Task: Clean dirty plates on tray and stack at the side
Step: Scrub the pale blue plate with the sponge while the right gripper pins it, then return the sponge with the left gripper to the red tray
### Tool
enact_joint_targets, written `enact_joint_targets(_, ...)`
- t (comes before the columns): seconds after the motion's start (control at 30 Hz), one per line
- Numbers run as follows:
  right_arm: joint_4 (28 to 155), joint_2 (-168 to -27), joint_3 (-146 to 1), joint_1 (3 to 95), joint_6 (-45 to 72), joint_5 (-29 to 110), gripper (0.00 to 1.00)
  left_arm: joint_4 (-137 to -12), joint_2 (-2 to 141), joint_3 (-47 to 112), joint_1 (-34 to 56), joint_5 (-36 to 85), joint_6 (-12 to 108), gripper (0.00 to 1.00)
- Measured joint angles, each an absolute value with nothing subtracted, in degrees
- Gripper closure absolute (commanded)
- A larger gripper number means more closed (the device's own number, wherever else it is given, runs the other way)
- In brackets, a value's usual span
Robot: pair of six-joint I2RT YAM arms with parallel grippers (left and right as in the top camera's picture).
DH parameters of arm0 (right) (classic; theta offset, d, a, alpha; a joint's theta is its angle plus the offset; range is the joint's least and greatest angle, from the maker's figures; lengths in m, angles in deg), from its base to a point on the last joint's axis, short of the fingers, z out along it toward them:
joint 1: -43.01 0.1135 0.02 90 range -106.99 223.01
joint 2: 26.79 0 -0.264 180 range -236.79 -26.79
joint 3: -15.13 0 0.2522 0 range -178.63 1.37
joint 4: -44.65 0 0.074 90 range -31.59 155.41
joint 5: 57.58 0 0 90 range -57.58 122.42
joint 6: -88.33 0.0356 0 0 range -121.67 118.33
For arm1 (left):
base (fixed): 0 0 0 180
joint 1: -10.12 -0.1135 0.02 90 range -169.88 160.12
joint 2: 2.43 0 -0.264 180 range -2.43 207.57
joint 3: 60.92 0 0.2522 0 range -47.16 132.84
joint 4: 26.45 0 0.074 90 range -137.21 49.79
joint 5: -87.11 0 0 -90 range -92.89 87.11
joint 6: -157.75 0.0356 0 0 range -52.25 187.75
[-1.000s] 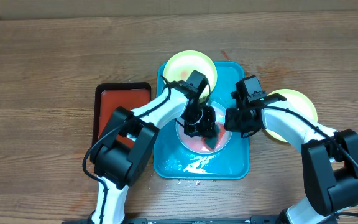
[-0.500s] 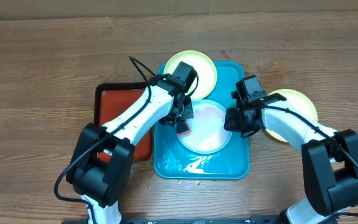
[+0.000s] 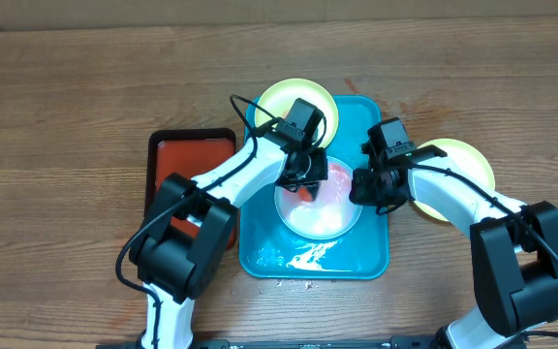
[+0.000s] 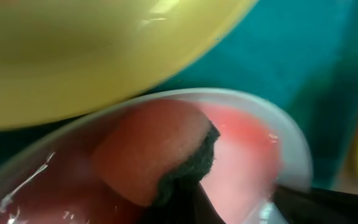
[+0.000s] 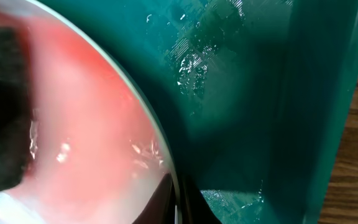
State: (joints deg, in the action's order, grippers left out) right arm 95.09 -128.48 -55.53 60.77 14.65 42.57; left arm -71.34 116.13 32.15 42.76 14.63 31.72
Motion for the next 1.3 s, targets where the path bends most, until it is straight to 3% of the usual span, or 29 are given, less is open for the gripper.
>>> enact_joint_targets(0.27, 95.1, -128.5, -55.5, 60.7, 14.6, 42.7, 0.96, -65.0, 118.9, 32.1, 44.2, 31.2, 31.6, 0.96)
enact_joint_targets(0.57, 95.1, -128.5, -55.5, 60.7, 14.6, 42.7, 0.96, -78.9, 118.9, 32.7, 44.0, 33.4, 30.7, 0.96)
enact_joint_targets(0.8, 95.1, -128.5, -55.5, 60.7, 14.6, 42.7, 0.96, -87.2, 117.5, 33.5, 43.5, 27.3, 30.0, 0.96)
enact_joint_targets(1.13, 95.5, -128.5, -55.6, 60.7, 14.6, 42.7, 0.96, -90.6, 110.5, 32.7, 42.6, -0.8, 27.2, 0.96)
enact_joint_targets(1.3, 95.7, -128.5, -55.6, 60.7, 14.6, 42.7, 0.96, -90.4, 110.3, 32.7, 41.0, 0.7, 28.4, 0.96)
